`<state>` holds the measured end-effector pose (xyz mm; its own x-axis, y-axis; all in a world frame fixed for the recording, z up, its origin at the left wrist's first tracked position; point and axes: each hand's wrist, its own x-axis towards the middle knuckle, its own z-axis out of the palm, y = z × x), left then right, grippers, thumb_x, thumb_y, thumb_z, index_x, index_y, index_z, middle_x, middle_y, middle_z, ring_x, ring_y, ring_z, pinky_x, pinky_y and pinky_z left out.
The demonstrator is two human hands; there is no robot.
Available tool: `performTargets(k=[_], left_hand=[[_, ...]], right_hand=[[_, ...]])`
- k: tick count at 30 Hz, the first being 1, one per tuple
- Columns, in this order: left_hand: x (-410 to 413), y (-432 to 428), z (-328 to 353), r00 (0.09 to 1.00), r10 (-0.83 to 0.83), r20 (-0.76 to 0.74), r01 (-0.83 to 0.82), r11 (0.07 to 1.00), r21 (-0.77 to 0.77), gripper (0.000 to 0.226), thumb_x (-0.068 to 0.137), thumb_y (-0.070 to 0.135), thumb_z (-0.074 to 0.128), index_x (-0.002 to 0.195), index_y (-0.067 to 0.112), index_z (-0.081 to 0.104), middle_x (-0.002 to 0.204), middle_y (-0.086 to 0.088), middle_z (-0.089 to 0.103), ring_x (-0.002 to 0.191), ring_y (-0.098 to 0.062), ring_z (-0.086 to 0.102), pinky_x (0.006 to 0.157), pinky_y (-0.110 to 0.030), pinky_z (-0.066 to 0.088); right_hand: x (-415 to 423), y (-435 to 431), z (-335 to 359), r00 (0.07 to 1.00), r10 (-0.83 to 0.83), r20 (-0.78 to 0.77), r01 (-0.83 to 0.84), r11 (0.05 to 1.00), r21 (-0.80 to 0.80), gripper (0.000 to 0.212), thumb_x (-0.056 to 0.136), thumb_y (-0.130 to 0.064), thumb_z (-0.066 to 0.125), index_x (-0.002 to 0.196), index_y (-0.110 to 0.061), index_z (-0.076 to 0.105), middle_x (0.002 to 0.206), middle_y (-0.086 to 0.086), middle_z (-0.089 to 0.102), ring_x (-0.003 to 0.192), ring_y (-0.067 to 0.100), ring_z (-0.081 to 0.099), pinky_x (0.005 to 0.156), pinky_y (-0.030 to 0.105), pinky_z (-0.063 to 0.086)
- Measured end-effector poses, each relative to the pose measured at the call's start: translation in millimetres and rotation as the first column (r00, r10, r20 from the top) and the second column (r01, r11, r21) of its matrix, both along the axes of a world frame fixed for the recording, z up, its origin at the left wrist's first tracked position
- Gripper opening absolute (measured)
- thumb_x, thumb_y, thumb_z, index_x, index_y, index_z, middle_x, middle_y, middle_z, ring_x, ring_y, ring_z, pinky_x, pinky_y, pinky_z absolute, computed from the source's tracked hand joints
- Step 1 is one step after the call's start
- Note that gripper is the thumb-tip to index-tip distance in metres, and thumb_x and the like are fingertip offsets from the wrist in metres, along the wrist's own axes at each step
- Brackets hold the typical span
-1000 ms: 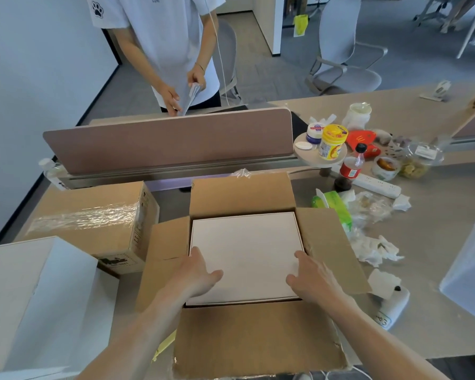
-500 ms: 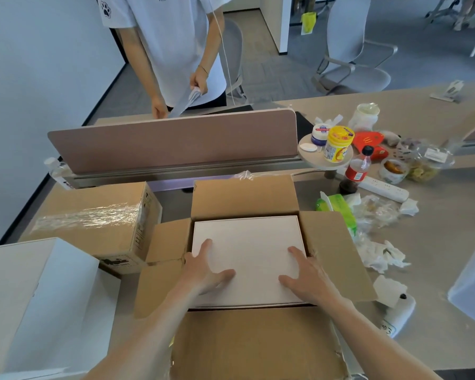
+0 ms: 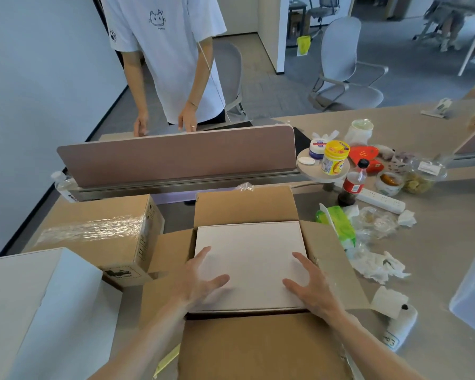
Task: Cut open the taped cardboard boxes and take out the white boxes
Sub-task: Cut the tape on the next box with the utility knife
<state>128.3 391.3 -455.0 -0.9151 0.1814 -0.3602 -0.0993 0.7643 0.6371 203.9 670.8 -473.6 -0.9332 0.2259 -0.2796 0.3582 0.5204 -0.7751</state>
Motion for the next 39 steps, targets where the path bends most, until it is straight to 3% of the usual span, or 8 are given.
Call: performTargets(k=[7,12,15,21,23,28,34,39], left_hand=[[-7,12,7,0.998,0.065,0.0,-0.065,0.997,-0.052,0.131,0.04,0.105,0.045,0.154,0.045,0.021,0.161,-0.005,0.026,0.145,-0.029,0.032,0.114,-0.044,0.033],[-15,13,26,0.999,-0.009,-0.054,0.0,0.985,-0.172,0.116,0.063,0.093,0.052,0.157,0.035,0.018,0.155,-0.005,0.036,0.141,-0.029,0.036,0.114,-0.042,0.036],[-19,16,44,0.995,-0.021,-0.097,-0.002,0.973,-0.232,0.116,0.059,0.095,0.049,0.156,0.037,0.021,0.152,-0.012,0.034,0.142,-0.034,0.031,0.114,-0.046,0.033],[-17,24,86,0.971,-0.088,-0.222,0.017,0.953,-0.302,0.117,0.057,0.099,0.041,0.154,0.037,0.027,0.133,-0.012,0.046,0.13,-0.029,0.036,0.102,-0.035,0.037],[-17,24,97,0.969,-0.054,-0.242,-0.009,0.967,-0.254,0.119,0.05,0.101,0.042,0.152,0.041,0.027,0.126,-0.011,0.044,0.124,-0.03,0.041,0.096,-0.035,0.042],[-14,29,144,0.956,0.013,-0.293,-0.083,0.97,-0.227,0.105,0.067,0.082,0.063,0.154,0.038,0.026,0.132,-0.009,0.032,0.122,-0.032,0.048,0.1,-0.039,0.045],[-7,12,202,0.923,0.103,-0.372,-0.214,0.939,-0.269,0.107,0.061,0.087,0.062,0.152,0.04,0.028,0.116,-0.004,0.033,0.109,-0.036,0.053,0.095,-0.042,0.05],[9,-15,249,0.884,0.192,-0.426,-0.34,0.89,-0.305,0.102,0.067,0.081,0.064,0.152,0.038,0.028,0.132,-0.009,0.031,0.121,-0.035,0.048,0.1,-0.04,0.044]], right_hand=[[-3,-15,10,0.999,-0.039,-0.034,0.041,0.996,0.073,0.084,0.081,-0.046,0.074,0.151,-0.032,0.03,0.146,0.002,0.045,0.135,0.02,0.042,0.107,0.035,0.035],[-15,-14,34,1.0,-0.002,-0.016,0.005,0.977,0.212,0.085,0.084,-0.054,0.068,0.153,-0.034,0.023,0.145,0.004,0.041,0.131,0.024,0.042,0.106,0.037,0.036],[-18,-12,44,0.999,-0.014,-0.032,0.021,0.975,0.223,0.085,0.082,-0.053,0.069,0.153,-0.035,0.025,0.143,0.005,0.04,0.13,0.023,0.042,0.105,0.035,0.036],[-26,-9,77,0.998,-0.003,-0.067,0.023,0.954,0.297,0.083,0.077,-0.064,0.065,0.149,-0.044,0.028,0.135,0.005,0.036,0.128,0.029,0.042,0.102,0.041,0.041],[-31,-7,95,0.996,0.021,-0.086,0.011,0.931,0.366,0.082,0.077,-0.068,0.062,0.147,-0.046,0.027,0.133,0.005,0.034,0.129,0.029,0.036,0.099,0.042,0.042],[-45,-4,136,0.986,0.091,-0.136,-0.027,0.909,0.417,0.081,0.077,-0.073,0.057,0.146,-0.045,0.025,0.137,0.007,0.03,0.125,0.032,0.039,0.098,0.045,0.043],[-67,-19,185,0.956,0.197,-0.217,-0.09,0.902,0.423,0.08,0.079,-0.075,0.054,0.146,-0.043,0.025,0.141,0.008,0.029,0.129,0.033,0.038,0.101,0.05,0.042],[-83,-50,219,0.894,0.316,-0.317,-0.19,0.909,0.371,0.083,0.076,-0.075,0.057,0.144,-0.039,0.029,0.139,0.008,0.033,0.125,0.032,0.038,0.099,0.051,0.043]])
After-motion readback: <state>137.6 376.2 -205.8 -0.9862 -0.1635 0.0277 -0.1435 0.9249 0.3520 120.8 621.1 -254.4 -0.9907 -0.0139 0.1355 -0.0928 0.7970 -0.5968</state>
